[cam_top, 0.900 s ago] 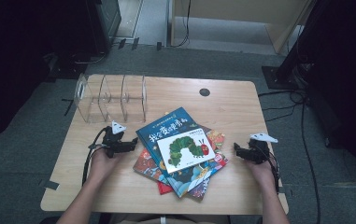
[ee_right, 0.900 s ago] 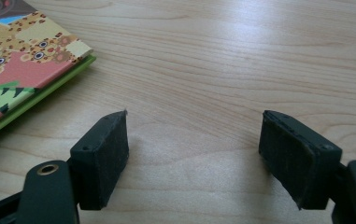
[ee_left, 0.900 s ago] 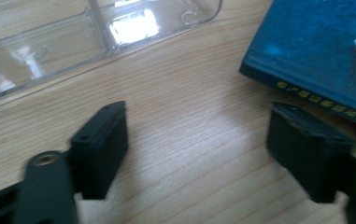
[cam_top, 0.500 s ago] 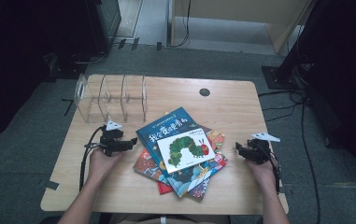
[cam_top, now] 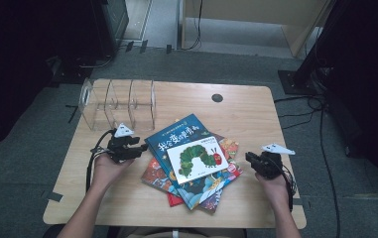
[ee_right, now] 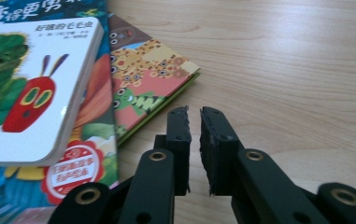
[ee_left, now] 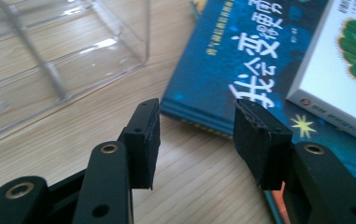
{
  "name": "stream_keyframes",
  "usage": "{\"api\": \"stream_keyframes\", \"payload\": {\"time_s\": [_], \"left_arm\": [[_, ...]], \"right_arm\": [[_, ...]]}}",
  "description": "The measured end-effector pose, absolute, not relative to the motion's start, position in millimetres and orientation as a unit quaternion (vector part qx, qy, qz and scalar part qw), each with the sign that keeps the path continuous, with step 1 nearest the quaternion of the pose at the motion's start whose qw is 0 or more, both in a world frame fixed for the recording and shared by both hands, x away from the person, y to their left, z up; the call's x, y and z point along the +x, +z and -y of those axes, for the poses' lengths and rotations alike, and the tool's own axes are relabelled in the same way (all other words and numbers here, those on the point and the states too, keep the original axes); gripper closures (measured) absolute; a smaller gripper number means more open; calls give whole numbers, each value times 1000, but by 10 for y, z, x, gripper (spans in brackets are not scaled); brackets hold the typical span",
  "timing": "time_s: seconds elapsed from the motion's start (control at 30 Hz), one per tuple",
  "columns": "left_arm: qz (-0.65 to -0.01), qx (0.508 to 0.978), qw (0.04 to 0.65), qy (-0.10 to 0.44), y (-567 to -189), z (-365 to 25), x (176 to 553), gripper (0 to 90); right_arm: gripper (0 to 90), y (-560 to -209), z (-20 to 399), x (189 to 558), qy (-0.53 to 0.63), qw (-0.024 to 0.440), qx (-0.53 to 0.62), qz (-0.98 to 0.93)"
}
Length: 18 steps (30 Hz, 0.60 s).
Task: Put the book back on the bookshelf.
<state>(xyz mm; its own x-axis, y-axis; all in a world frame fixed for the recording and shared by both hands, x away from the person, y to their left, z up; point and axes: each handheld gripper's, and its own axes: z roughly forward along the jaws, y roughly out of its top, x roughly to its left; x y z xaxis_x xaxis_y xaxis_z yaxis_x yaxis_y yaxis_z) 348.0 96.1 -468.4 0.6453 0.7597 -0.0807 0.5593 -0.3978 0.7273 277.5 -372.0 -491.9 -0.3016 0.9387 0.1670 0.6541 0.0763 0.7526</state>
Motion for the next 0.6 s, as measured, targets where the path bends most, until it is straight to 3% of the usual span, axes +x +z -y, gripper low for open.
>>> {"api": "stream_keyframes", "payload": {"time_s": [0.6], "left_arm": [[-367,844,380,89,-4710,-603,3667,545]], "right_arm": [[846,-4865,3558,2511,392,181,550,-715]]}}
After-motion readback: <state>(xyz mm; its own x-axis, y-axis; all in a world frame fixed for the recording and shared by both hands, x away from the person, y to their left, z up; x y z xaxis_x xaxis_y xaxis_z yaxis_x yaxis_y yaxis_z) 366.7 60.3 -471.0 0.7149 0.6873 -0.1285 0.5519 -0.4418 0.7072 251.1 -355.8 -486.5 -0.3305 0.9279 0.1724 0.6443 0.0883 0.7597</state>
